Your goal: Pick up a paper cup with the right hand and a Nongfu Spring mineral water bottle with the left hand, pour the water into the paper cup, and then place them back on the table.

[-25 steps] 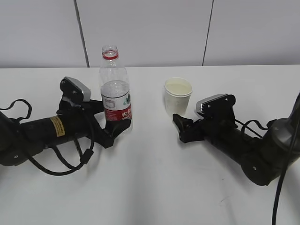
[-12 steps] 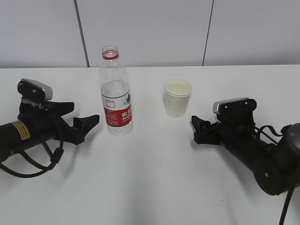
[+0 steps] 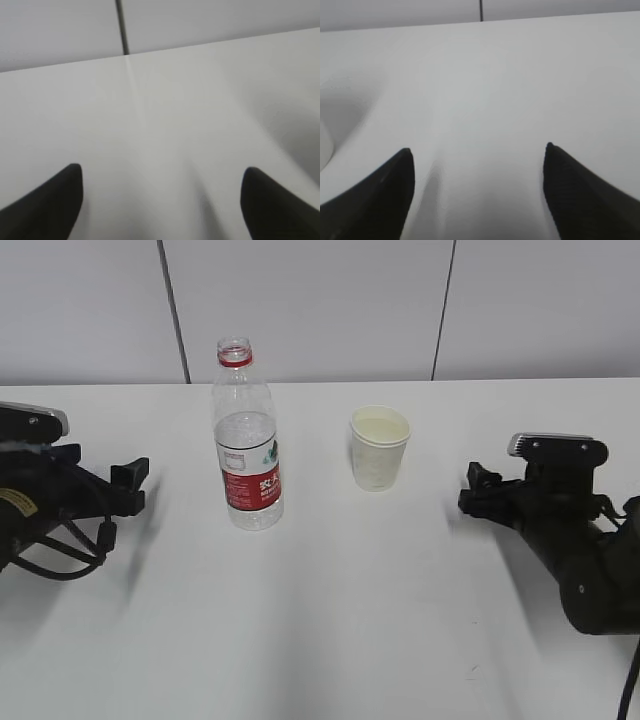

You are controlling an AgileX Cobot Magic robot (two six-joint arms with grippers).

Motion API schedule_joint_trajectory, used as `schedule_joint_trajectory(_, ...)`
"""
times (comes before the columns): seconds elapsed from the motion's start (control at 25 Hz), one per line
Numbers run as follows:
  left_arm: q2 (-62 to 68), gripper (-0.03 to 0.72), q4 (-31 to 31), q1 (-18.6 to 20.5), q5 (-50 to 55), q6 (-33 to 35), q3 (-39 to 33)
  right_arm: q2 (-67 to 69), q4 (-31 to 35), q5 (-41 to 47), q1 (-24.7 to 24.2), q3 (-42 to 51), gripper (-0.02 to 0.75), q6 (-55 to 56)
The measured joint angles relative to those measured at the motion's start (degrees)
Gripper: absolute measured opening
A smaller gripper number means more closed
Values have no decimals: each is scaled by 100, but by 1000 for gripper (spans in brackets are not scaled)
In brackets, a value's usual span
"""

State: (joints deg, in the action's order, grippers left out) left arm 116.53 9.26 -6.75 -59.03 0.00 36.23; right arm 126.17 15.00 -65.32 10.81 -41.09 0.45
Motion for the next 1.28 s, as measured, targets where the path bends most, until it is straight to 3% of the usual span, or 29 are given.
schedule_joint_trajectory(0.2, -30, 587, -490, 0, 202, 333, 0, -355, 23, 57, -359, 2, 590, 0)
schedule_joint_trajectory(0.52, -710, 587, -885, 0, 2662, 338, 551, -1179, -110, 1759, -617, -128, 589, 0)
schedule_joint_trajectory(0.76, -1212, 587, -1044, 0, 4955, 338, 1223, -1499, -171, 4246, -651, -892, 589, -45)
schedule_joint_trajectory(0.96, -1394, 587, -1082, 0, 7169, 338, 2055, -1594, -241, 6702, -651, -2045, 589, -325)
schedule_joint_trajectory(1.28, -1394, 585, -1161, 0, 9807, 338, 3387, -1594, -911, 10048, -651, -3729, 589, -442)
